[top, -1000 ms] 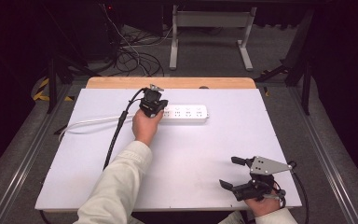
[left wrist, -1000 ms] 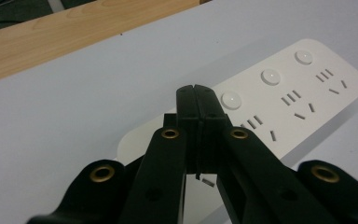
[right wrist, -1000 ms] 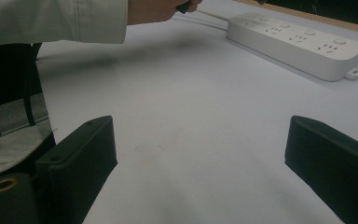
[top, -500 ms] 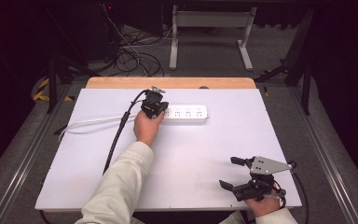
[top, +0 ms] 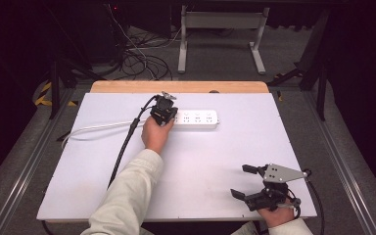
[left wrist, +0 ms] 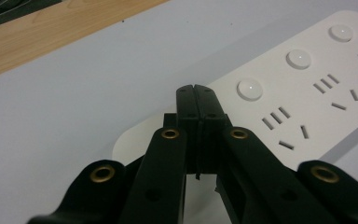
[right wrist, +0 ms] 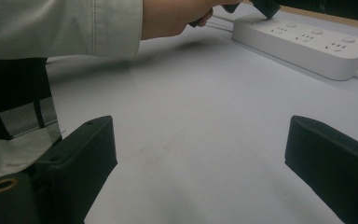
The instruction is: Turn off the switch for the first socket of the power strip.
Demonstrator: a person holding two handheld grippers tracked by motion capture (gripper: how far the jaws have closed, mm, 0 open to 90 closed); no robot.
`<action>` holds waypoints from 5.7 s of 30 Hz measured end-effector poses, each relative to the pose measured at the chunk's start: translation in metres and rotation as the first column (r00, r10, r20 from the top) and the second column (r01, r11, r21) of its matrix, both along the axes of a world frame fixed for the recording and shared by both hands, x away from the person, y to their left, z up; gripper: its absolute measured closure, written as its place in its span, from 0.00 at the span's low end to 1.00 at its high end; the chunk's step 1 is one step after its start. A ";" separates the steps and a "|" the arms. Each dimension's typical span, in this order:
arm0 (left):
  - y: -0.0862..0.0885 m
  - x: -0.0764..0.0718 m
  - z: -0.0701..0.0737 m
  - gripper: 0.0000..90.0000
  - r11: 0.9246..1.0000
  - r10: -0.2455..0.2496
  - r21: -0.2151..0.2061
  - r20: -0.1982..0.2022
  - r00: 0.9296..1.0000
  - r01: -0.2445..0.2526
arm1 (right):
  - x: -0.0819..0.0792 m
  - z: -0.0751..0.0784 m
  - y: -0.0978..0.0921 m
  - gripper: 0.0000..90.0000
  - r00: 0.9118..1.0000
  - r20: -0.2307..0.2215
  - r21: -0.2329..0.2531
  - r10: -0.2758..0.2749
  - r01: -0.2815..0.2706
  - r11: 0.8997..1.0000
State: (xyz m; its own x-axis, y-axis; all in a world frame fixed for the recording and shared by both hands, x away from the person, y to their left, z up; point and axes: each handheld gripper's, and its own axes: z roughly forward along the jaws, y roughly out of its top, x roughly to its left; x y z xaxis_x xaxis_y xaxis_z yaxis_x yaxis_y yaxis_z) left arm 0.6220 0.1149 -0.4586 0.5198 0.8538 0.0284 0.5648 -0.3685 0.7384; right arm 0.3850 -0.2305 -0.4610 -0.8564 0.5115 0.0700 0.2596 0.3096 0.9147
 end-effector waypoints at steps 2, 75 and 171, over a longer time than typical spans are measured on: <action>0.002 0.001 0.000 1.00 1.000 0.011 -0.023 -0.021 1.000 -0.011 | 0.000 0.000 0.000 0.10 1.000 -0.004 -0.001 -0.002 0.002 1.000; -0.006 -0.027 0.044 1.00 0.999 -0.017 0.037 0.036 0.999 0.016 | 0.005 0.000 0.001 0.11 1.000 -0.022 -0.008 0.001 -0.001 1.000; 0.144 -0.262 -0.008 0.19 0.973 -0.157 -0.119 0.281 0.947 0.197 | 0.012 -0.003 0.009 0.08 1.000 -0.006 -0.003 0.010 -0.010 1.000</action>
